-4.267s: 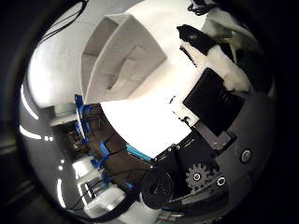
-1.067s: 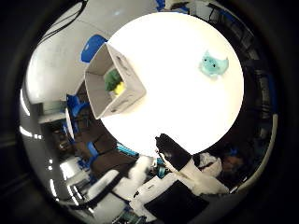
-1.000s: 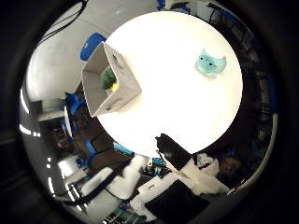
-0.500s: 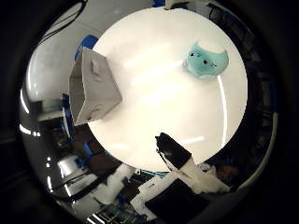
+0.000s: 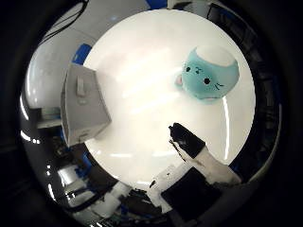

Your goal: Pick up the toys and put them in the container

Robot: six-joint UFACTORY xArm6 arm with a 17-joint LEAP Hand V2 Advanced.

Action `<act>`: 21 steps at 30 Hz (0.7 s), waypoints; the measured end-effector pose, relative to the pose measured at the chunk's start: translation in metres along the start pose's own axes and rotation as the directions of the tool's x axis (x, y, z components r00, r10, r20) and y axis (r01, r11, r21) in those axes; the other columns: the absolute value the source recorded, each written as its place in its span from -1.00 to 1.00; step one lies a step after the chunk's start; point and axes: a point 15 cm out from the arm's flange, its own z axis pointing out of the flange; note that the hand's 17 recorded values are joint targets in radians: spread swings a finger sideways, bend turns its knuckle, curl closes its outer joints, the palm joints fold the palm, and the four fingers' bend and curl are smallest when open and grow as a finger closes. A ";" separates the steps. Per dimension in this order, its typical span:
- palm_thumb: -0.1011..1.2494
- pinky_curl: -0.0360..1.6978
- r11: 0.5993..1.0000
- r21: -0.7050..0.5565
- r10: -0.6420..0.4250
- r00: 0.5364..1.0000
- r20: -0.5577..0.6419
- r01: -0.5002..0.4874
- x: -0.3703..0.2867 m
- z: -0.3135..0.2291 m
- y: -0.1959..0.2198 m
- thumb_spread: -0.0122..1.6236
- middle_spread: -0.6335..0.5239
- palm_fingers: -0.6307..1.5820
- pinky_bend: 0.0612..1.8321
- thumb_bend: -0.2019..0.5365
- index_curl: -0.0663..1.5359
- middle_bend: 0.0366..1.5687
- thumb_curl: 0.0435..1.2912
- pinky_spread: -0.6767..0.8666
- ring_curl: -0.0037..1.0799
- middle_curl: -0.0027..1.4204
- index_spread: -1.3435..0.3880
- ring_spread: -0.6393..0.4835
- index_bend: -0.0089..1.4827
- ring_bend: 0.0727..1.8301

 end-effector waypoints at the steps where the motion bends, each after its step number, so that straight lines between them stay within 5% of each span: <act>1: 0.21 -0.61 1.000 0.003 0.007 1.000 0.000 -0.007 0.002 0.002 -0.006 0.35 0.19 -0.32 -0.58 -0.51 -0.55 -0.81 -0.54 0.46 -0.52 -0.58 0.05 0.53 -0.76 -0.80; 21: 0.11 -0.60 0.992 -0.110 0.063 0.995 0.079 -0.054 -0.013 0.083 -0.004 0.35 0.20 -0.28 -0.51 -0.51 -0.57 -0.82 -0.56 0.49 -0.49 -0.59 0.07 0.53 -0.79 -0.73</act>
